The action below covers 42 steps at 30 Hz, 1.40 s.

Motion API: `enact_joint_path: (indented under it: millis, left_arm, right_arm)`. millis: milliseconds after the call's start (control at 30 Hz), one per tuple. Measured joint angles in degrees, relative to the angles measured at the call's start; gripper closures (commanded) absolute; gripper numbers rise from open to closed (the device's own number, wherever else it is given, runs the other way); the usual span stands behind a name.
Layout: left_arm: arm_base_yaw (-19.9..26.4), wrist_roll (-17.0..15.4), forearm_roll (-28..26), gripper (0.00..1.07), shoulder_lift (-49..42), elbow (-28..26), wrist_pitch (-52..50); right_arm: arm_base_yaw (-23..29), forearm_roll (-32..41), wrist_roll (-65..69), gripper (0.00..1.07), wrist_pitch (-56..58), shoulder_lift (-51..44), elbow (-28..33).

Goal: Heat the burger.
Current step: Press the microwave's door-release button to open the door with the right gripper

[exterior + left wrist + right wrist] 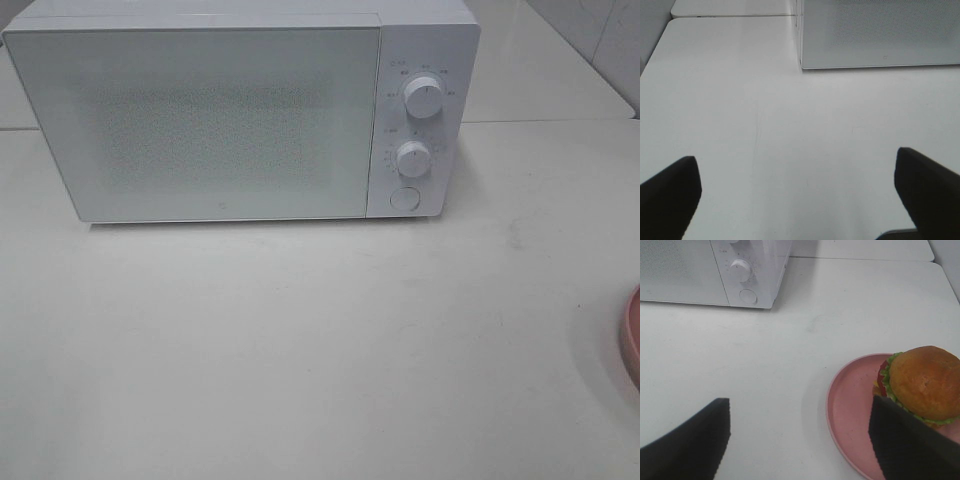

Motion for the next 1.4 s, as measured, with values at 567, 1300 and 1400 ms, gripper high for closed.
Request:
enact_joint_path:
  millis: [567, 1300, 1400]
  left_arm:
    - [0.00, 0.00, 0.00, 0.09, 0.00, 0.00, 0.00]
    - [0.00, 0.00, 0.00, 0.09, 0.00, 0.00, 0.00]
    - [0.00, 0.00, 0.00, 0.09, 0.00, 0.00, 0.00]
  right_arm:
    - [0.00, 0.00, 0.00, 0.32, 0.00, 0.00, 0.00]
    - [0.00, 0.00, 0.69, 0.32, -11.80, 18.91, -1.78]
    - [0.00, 0.00, 0.86, 0.32, -15.58, 22.35, -1.78]
